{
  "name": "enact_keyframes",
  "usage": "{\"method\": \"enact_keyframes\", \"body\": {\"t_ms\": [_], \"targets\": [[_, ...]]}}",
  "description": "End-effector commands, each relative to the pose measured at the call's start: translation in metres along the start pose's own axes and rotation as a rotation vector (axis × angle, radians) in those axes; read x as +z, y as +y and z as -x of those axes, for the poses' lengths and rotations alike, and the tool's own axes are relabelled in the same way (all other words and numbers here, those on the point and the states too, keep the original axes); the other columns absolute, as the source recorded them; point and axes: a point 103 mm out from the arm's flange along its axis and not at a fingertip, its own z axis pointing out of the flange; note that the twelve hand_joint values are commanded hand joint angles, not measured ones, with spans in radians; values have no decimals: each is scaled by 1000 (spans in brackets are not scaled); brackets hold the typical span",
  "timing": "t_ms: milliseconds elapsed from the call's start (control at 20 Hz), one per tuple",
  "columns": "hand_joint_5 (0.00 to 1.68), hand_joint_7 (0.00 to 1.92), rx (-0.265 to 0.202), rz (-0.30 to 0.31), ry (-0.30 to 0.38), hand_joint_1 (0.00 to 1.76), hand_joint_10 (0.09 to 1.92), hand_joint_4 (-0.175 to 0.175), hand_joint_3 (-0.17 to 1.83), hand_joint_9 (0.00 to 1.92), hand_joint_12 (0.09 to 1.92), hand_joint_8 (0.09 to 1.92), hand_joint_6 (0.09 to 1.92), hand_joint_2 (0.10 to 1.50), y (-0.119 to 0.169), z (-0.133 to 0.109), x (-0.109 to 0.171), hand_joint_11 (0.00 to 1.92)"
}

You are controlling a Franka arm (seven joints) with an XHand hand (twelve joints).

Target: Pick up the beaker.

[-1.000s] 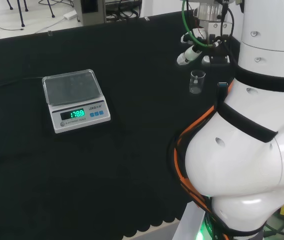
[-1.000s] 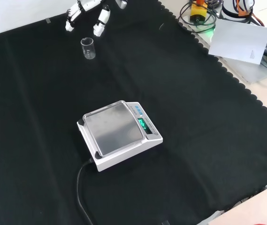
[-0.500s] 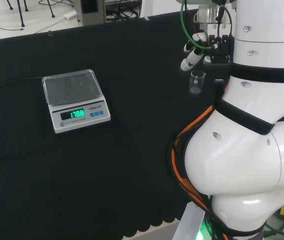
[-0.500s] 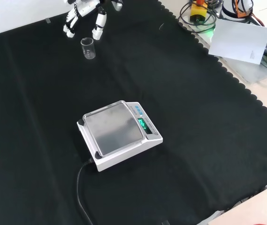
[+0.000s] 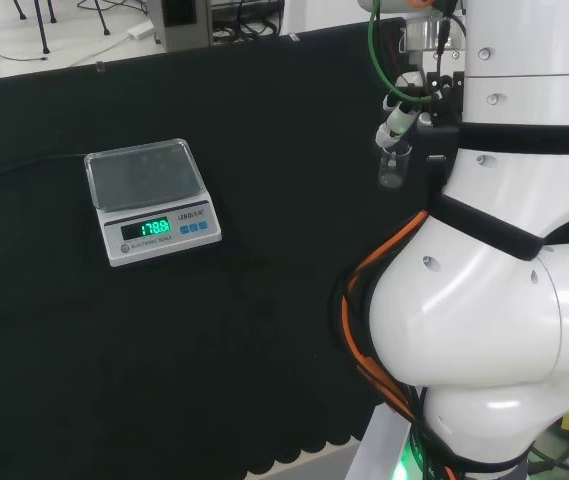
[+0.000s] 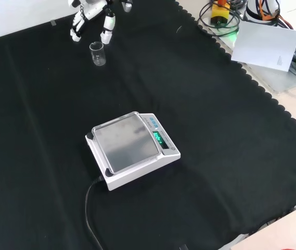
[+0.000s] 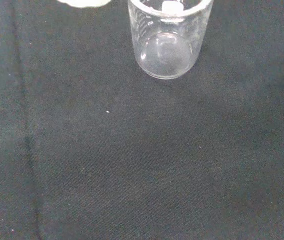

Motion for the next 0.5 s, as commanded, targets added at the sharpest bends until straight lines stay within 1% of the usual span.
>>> {"method": "enact_keyframes", "body": {"t_ms": [50,150,250,350,500], "targets": [[112,0,4,-88,1,733,921,20,-175,32,1490,476,87,864,3,6,10,89],[64,0,-3,-92,0,697,913,25,-171,8,1499,382,87,826,3,7,12,64],[57,0,-10,-96,10,678,906,25,-171,1,1503,347,87,807,2,7,16,50],[76,0,-9,-100,13,679,919,20,-166,2,1505,372,87,802,1,9,24,53],[99,0,-3,-107,16,699,936,16,-159,13,1503,424,87,804,1,12,30,66]]}}
